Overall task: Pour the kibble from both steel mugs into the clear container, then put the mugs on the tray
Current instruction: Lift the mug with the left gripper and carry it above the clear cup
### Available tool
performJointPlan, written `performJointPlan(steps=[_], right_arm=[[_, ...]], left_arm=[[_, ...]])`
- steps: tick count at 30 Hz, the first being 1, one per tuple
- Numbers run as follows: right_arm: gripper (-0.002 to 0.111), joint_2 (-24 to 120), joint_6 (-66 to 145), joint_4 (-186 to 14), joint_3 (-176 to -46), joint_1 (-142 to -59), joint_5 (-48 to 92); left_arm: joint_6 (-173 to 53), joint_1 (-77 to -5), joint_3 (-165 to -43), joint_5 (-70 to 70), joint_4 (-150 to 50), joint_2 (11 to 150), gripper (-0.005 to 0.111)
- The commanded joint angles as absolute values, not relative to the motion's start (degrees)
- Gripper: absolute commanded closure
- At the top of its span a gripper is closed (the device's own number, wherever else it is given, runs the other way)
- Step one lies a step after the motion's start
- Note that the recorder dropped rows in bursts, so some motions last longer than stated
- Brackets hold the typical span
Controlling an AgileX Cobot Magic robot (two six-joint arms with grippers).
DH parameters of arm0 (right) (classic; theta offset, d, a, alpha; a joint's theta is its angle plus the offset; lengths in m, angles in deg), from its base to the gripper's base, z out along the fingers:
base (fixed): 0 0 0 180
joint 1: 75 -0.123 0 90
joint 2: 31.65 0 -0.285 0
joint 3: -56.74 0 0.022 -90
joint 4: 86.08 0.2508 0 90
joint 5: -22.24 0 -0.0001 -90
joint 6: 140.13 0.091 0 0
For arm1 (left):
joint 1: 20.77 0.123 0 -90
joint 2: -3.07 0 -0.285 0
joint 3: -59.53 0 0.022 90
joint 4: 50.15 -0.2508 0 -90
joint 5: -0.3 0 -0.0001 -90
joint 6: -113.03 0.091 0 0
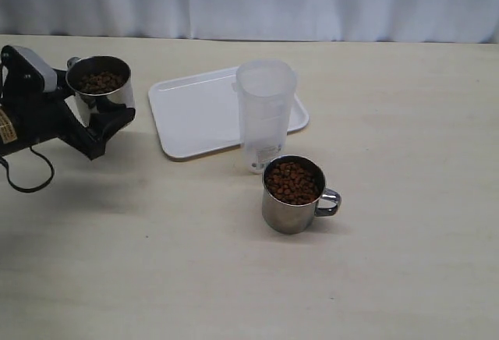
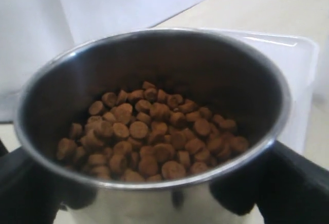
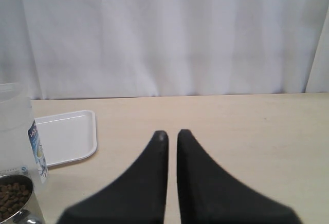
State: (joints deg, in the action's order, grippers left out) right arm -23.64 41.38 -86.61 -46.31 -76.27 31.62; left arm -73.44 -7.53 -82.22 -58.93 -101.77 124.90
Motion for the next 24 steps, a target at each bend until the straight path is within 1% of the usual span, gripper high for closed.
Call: performJointPlan(steps=[1,10,13,16,21,24], right_arm=[[0.103,-23.9,41.1,-86.9,-46.0,-76.5,31.5],[0.103,-23.9,41.1,-86.9,-46.0,-76.5,31.5],[0.103,-23.9,41.1,-86.9,-46.0,-76.5,31.5],[0.103,-23.9,41.1,-86.9,-46.0,-76.5,31.5],[0.103,-23.9,41.1,-86.9,-46.0,-76.5,31.5],[0.103,-23.9,41.1,-86.9,-46.0,-76.5,31.5]], left_arm=[[-79.5,-7.5,-82.3,-58.3,-109.6,119.7,0.107],[-90.3,-7.5,-82.3,-58.3,-118.3,109.1,0.107],[-91.4,-8.7,-82.3,-57.7,-118.7,106.5,0.107],[-91.4,-11.5,-82.6,-56.2,-118.5,105.1,0.107],[-93.1,-17.1,-85.0,-49.1,-119.0,104.0,0.107],[-94.4,-18.9,-86.9,-47.6,-120.3,103.9,0.107]])
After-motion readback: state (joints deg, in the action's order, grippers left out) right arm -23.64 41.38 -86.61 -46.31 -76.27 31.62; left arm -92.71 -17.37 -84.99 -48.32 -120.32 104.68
